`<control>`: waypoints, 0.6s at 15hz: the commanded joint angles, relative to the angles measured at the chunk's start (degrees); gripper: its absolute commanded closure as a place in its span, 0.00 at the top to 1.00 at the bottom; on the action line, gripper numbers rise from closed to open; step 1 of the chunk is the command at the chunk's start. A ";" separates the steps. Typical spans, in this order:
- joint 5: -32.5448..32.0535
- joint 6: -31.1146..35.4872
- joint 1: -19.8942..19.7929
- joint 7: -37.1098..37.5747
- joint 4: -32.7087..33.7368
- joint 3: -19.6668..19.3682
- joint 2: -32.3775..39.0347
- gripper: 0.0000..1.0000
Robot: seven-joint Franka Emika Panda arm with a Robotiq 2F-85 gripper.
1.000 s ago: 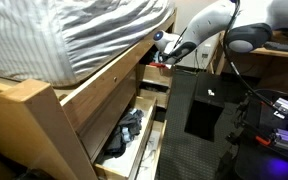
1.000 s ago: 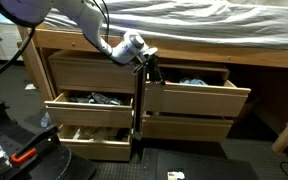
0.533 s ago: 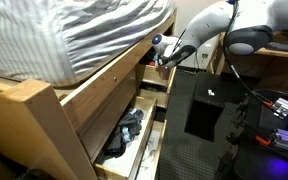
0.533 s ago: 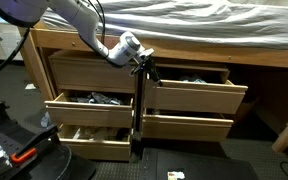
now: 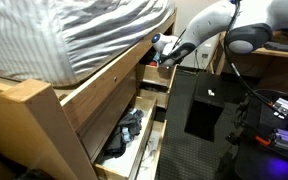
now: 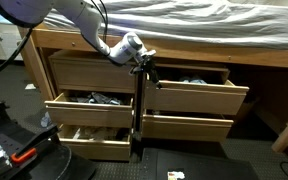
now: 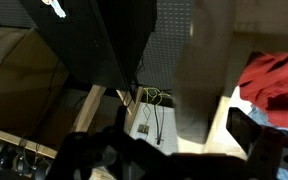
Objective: Close the top left drawer then open the top right drawer fully
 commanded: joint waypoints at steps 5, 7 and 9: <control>-2.13 24.77 1.81 1.95 -15.67 -3.64 -1.16 1.00; -2.15 27.08 3.65 3.53 -16.66 -5.99 -1.00 1.00; -1.92 29.01 5.05 4.30 -17.87 -7.06 -0.87 1.00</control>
